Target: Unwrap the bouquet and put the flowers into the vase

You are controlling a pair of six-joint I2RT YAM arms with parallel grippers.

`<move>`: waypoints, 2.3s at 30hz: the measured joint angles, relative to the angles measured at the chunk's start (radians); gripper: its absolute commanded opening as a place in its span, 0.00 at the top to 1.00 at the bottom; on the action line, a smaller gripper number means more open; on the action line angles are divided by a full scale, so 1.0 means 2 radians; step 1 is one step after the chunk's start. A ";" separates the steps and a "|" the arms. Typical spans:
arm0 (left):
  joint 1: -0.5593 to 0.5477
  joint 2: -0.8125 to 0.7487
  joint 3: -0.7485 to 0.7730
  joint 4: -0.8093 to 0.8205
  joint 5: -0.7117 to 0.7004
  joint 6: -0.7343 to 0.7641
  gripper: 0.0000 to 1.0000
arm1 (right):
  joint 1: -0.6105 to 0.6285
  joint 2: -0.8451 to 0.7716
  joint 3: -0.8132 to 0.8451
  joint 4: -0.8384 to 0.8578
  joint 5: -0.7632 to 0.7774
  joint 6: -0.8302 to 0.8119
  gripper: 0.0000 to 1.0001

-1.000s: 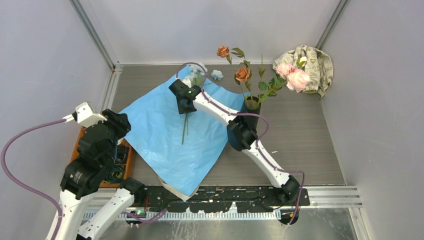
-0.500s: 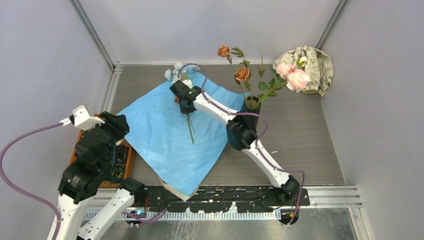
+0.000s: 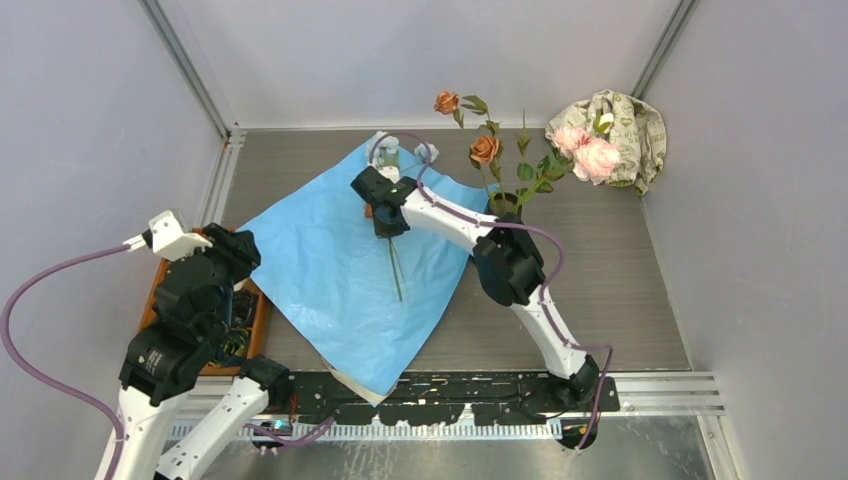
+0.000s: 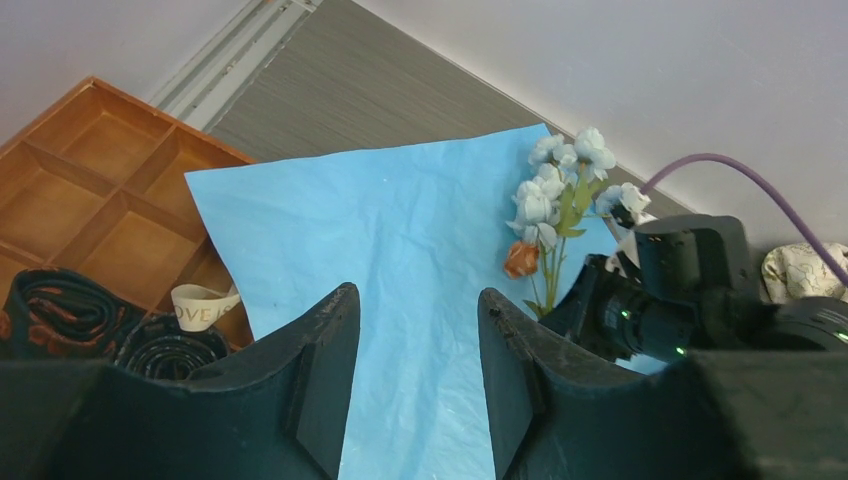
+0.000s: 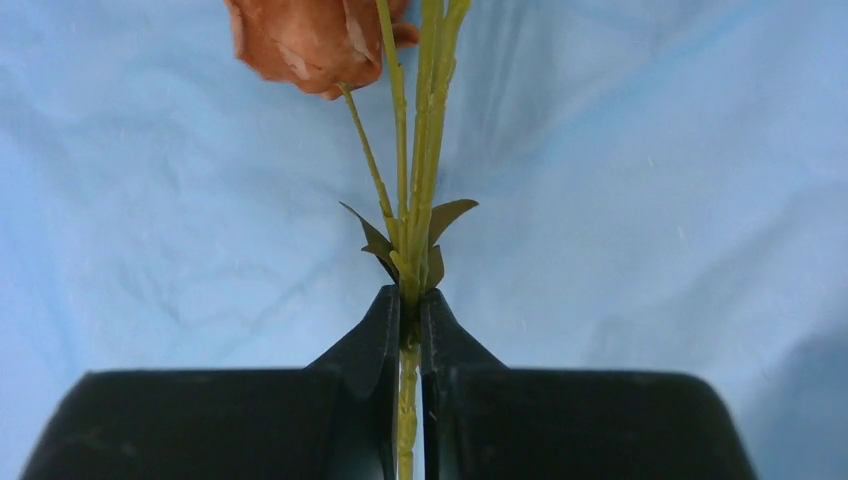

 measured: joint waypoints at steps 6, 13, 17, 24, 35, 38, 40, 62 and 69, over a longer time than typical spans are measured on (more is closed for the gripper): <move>0.000 0.000 -0.004 0.001 0.006 -0.001 0.52 | 0.034 -0.121 -0.122 0.010 0.001 0.021 0.99; 0.000 0.000 -0.008 0.002 0.011 -0.002 0.52 | 0.090 -0.195 -0.237 0.036 -0.013 0.047 0.85; 0.000 0.002 -0.012 0.002 0.018 -0.002 0.52 | 0.096 -0.195 -0.262 0.026 -0.003 0.051 0.78; 0.000 0.004 -0.015 0.002 0.023 -0.002 0.52 | 0.088 -0.194 -0.253 0.016 0.025 0.045 0.68; 0.000 0.004 -0.018 0.002 0.022 -0.002 0.51 | 0.073 -0.142 -0.158 -0.046 0.106 0.038 0.58; 0.000 0.004 -0.023 0.002 0.023 -0.002 0.51 | 0.076 -0.142 -0.157 -0.041 0.104 0.024 0.62; 0.000 0.006 -0.025 0.002 0.025 -0.002 0.52 | 0.080 -0.141 -0.150 -0.041 0.094 0.016 0.64; 0.000 0.010 -0.030 0.002 0.026 -0.002 0.50 | 0.079 -0.007 -0.032 -0.033 0.014 -0.002 0.77; 0.000 0.006 -0.031 0.002 0.025 -0.002 0.51 | 0.077 -0.002 -0.027 -0.033 0.010 -0.005 0.99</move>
